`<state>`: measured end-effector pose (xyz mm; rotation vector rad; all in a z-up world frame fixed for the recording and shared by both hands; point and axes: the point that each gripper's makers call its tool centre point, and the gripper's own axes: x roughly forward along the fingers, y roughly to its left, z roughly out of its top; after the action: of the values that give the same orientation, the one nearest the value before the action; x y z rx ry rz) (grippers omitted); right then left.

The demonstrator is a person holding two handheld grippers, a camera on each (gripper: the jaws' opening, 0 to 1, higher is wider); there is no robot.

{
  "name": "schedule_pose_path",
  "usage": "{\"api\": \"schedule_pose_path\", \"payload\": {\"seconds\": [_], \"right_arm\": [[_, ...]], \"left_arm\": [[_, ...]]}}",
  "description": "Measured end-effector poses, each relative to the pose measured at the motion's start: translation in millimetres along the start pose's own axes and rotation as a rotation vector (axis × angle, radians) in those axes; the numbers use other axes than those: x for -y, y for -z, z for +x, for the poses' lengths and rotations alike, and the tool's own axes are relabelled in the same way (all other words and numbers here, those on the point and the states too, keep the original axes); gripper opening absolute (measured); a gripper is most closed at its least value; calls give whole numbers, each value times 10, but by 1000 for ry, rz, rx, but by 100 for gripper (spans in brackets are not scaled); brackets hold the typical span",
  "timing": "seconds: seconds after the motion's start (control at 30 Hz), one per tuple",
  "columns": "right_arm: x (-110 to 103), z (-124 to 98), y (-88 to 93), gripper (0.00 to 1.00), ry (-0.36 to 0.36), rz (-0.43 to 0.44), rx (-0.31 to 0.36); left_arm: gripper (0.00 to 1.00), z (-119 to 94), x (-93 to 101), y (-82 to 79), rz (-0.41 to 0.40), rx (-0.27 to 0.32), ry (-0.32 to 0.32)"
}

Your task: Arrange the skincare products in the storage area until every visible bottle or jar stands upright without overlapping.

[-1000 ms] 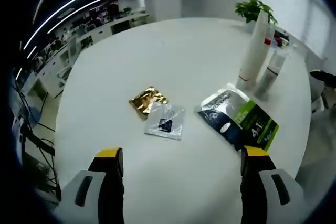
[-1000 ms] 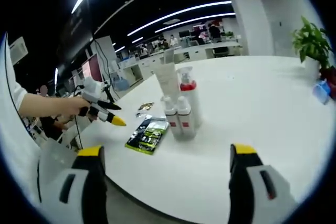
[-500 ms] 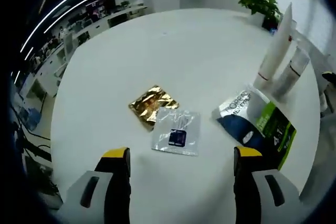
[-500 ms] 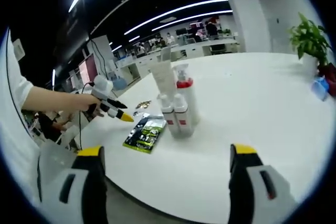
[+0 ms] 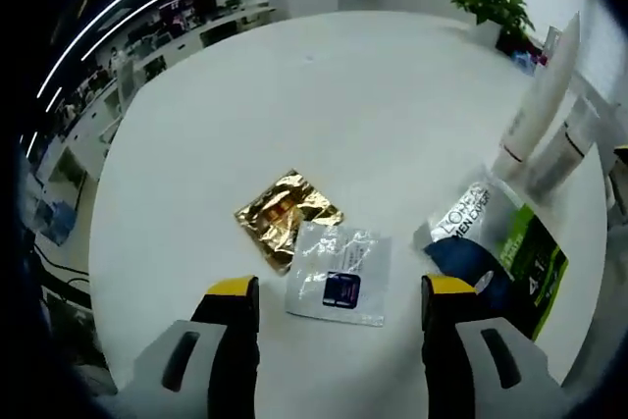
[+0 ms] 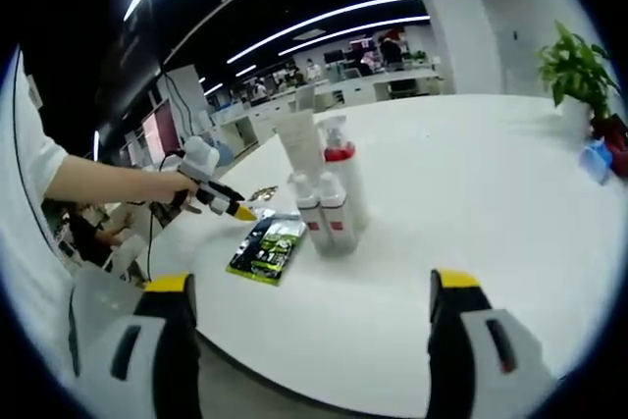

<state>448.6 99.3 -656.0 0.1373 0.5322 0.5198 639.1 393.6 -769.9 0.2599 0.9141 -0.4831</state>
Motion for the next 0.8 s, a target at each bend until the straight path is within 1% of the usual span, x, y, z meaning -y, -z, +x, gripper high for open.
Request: {"api": "schedule_pose_path", "payload": {"seconds": [0.13,0.33,0.57,0.63,0.7,0.8], "right_arm": [[0,2,4,99,1,2,-3],[2,9,18,99,1,0,-10],[6,9,19,99,2,1,-11],[9,7,18,99,3,2,-10],[11,5,17,99,4,2,-9],[11,5,12,99,5,3,-7]], "left_arm": [[58,37,-29,-3,-14,-6,-12],[57,37,-3,-8,-45,-7,1],[52,47,-1,-22,-26,-3,9],[50,52,19,-34,1,6,27],[49,48,31,-33,10,9,34],[44,55,24,-45,19,12,41]]}}
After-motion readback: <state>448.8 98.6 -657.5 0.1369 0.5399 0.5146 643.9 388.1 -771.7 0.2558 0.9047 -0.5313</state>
